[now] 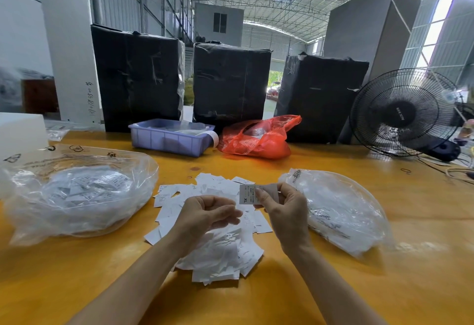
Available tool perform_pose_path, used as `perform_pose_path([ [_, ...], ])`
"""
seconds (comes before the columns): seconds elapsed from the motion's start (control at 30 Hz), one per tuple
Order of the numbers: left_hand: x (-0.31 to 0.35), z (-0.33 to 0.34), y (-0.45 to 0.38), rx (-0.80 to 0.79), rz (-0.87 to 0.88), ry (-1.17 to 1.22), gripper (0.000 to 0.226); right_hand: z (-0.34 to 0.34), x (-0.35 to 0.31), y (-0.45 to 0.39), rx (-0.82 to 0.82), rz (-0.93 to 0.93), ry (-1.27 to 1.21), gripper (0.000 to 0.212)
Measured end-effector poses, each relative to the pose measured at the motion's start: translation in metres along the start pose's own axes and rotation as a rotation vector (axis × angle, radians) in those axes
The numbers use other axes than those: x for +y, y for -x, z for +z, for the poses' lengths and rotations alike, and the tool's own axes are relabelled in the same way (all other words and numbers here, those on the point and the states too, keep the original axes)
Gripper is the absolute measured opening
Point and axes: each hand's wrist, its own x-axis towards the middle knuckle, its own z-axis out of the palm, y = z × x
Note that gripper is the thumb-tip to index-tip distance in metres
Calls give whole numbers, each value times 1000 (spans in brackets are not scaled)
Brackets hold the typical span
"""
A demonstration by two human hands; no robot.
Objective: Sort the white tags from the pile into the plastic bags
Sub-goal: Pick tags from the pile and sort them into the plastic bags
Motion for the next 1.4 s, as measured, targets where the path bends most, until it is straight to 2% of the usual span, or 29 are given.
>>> perform_pose_path([
  [0.23,0,0,0,-29,-16,10,29,1,-3,3,-57,6,-27,11],
  [0.5,-1,-1,0,-82,-23,34,26,1,-5,3,-42,14,-71,10],
  [1.4,3,-1,2,-118,-45,67,26,1,-4,3,-72,-27,-52,11],
])
